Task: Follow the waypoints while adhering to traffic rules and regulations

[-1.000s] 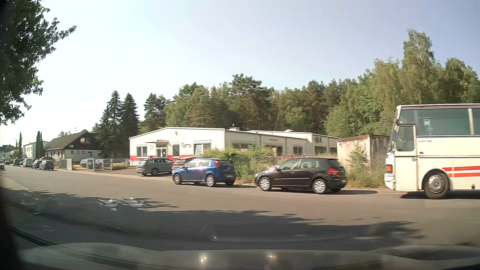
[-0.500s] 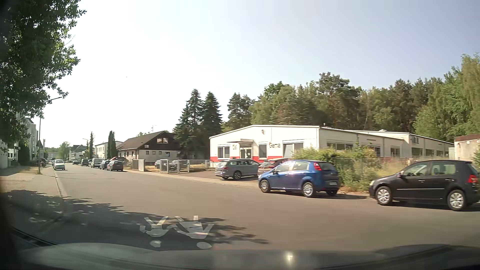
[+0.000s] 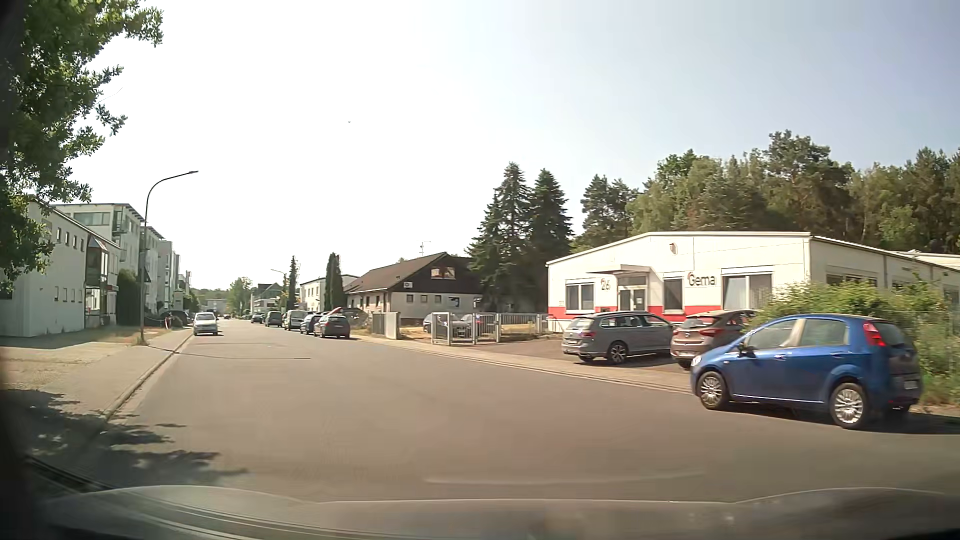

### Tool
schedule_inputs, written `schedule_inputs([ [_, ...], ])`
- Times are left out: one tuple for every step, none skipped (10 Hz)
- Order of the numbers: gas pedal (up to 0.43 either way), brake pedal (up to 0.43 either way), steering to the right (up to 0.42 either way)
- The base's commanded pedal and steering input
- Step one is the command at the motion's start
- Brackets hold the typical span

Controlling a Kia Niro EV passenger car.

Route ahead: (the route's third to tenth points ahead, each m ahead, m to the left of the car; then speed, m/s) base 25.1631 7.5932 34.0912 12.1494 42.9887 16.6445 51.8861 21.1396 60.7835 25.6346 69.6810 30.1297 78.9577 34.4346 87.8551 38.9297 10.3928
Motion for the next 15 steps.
schedule_inputs([
  [0.65, 0.018, -0.167],
  [0.642, 0.018, -0.155],
  [0.642, 0.018, -0.143],
  [0.63, 0.018, -0.134],
  [0.622, 0.024, -0.122],
  [0.598, 0.018, -0.11],
  [0.579, 0.024, -0.101],
  [0.559, 0.018, -0.096],
  [0.52, 0.018, -0.094],
  [0.441, 0.018, -0.092],
  [0.39, 0.018, -0.087],
  [0.311, 0.018, -0.078],
  [0.197, 0.018, -0.07],
  [0.0, 0.018, -0.062],
  [0.0, 0.018, -0.056],
])
